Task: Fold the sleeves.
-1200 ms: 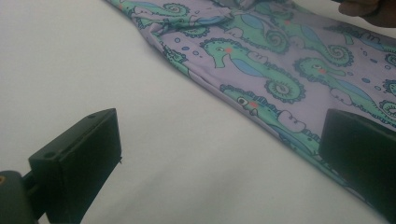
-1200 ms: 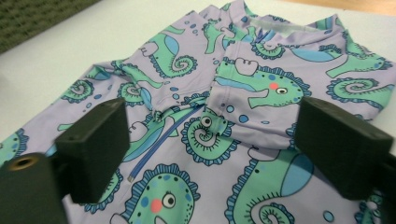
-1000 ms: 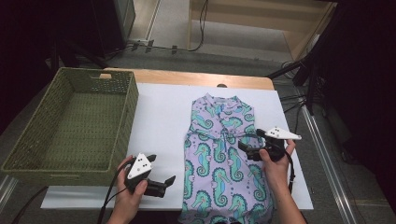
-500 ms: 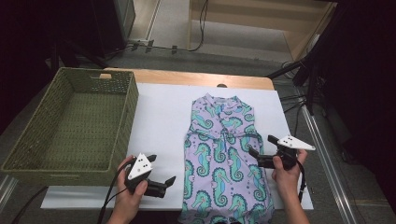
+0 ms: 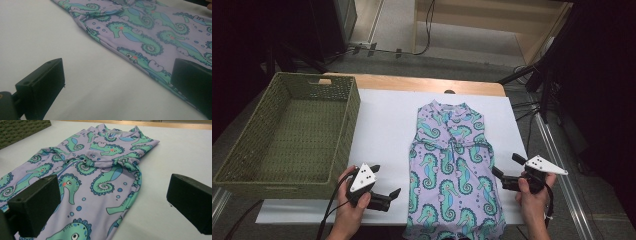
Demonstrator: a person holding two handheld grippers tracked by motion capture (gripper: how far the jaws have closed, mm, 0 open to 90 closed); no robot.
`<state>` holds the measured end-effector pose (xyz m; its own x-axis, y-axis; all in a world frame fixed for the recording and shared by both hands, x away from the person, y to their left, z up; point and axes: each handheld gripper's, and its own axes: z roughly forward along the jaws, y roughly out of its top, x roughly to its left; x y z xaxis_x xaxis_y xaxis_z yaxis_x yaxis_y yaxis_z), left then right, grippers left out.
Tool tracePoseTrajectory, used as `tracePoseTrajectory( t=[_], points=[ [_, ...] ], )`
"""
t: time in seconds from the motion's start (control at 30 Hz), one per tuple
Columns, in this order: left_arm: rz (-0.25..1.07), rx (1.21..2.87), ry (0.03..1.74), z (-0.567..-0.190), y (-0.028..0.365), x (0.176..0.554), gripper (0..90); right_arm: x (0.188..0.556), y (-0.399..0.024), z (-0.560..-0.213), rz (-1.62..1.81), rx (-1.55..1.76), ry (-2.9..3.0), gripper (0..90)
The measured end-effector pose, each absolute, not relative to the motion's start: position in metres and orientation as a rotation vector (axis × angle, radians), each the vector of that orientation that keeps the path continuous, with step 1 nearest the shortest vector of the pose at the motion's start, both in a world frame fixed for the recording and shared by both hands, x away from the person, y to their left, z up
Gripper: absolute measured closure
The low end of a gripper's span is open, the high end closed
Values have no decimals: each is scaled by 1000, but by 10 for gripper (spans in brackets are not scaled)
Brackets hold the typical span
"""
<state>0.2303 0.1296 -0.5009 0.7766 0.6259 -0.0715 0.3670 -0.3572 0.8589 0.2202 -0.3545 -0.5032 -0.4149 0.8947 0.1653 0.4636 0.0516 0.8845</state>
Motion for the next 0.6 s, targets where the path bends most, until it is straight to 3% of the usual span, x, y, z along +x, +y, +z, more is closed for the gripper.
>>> tracePoseTrajectory(
  t=[0.6],
  points=[
    [346, 1962, 702, -487, 117, 239, 0, 199, -380, -512, 1268, 1376, 1843, 0]
  ],
)
